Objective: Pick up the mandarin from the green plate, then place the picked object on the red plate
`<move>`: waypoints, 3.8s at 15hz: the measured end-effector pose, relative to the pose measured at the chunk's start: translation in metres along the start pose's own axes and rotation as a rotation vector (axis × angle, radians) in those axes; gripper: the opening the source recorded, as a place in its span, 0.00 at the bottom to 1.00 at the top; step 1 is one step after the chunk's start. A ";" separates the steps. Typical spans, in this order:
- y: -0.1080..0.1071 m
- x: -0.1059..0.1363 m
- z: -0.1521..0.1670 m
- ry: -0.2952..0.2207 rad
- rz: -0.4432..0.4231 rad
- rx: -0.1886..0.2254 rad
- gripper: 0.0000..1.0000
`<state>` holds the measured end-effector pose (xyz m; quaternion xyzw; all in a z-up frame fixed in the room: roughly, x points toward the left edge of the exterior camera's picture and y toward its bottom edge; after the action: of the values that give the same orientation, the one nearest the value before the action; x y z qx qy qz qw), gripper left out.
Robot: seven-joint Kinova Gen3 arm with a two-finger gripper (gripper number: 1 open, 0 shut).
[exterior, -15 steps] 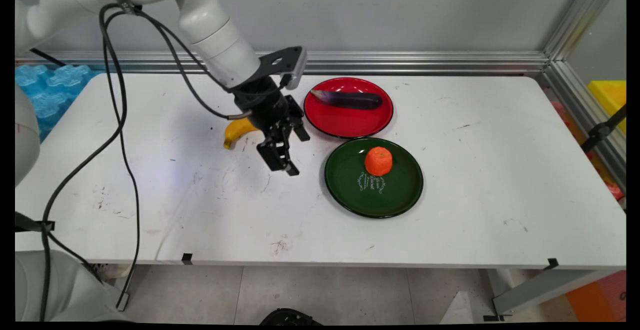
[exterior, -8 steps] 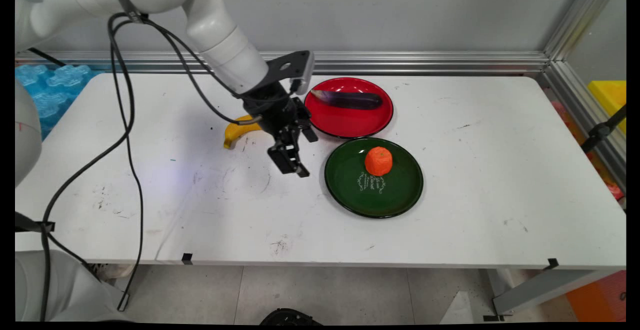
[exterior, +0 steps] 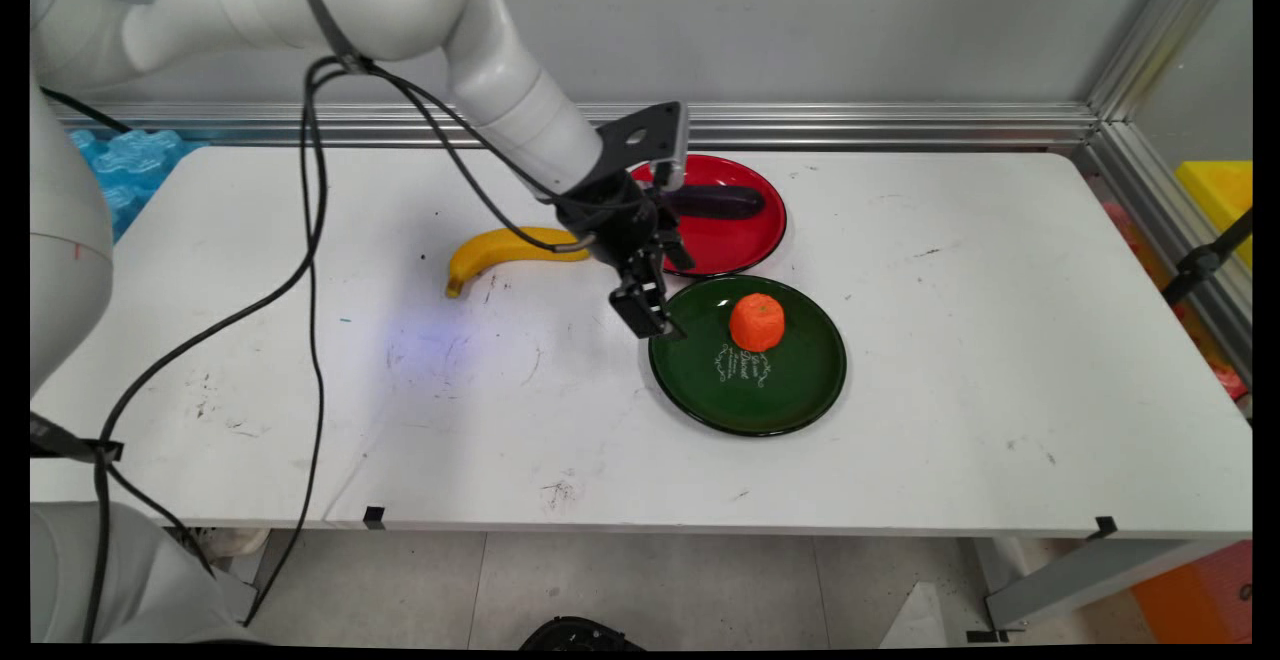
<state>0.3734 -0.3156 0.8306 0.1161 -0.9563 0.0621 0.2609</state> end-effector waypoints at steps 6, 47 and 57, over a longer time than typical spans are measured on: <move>-0.015 0.006 0.034 0.034 -0.004 0.023 1.00; -0.063 0.017 -0.001 0.057 0.001 0.052 0.00; -0.103 -0.032 -0.009 0.003 0.052 0.100 0.00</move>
<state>0.4309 -0.4069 0.8274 0.1041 -0.9544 0.1169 0.2543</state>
